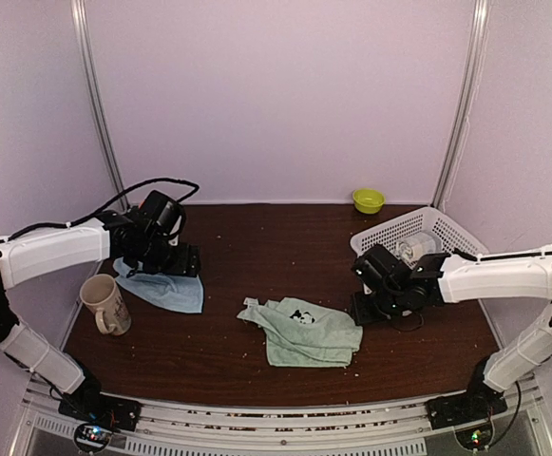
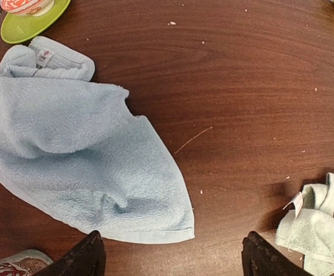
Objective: Roll the towels
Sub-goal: Adjust the bin at the corner of the board.
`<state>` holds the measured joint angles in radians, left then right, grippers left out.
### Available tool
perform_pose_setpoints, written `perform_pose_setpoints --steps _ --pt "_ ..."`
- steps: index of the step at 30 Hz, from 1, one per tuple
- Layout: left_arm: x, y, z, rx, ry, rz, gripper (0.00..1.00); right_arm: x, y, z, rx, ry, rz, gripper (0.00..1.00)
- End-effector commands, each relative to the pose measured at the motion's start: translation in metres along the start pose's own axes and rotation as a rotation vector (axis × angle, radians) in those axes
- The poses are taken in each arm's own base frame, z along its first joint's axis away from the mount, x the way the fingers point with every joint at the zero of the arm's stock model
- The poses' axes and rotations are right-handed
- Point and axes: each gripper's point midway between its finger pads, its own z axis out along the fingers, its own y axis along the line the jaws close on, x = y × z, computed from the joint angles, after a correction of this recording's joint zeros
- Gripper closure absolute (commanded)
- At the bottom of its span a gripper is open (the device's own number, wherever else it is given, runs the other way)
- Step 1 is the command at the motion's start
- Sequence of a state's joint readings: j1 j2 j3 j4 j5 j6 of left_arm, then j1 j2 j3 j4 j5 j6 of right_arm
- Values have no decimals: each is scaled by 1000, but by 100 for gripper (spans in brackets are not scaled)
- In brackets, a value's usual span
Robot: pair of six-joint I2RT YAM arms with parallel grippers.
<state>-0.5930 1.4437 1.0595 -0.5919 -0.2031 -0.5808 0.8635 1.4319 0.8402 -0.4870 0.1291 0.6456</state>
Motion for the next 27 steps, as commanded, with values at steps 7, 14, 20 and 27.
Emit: perform_pose_setpoints --steps 7,14,20,27 --pt "1 -4 -5 34 -30 -33 18 -74 -64 45 235 -112 267 53" --pt "11 1 -4 22 -19 -36 19 -109 -98 72 308 -92 363 53" --pt "16 2 0 18 -5 -37 19 -152 -103 84 315 -111 419 51" --pt "20 0 2 21 9 -37 20 -188 -110 107 325 -104 464 47"
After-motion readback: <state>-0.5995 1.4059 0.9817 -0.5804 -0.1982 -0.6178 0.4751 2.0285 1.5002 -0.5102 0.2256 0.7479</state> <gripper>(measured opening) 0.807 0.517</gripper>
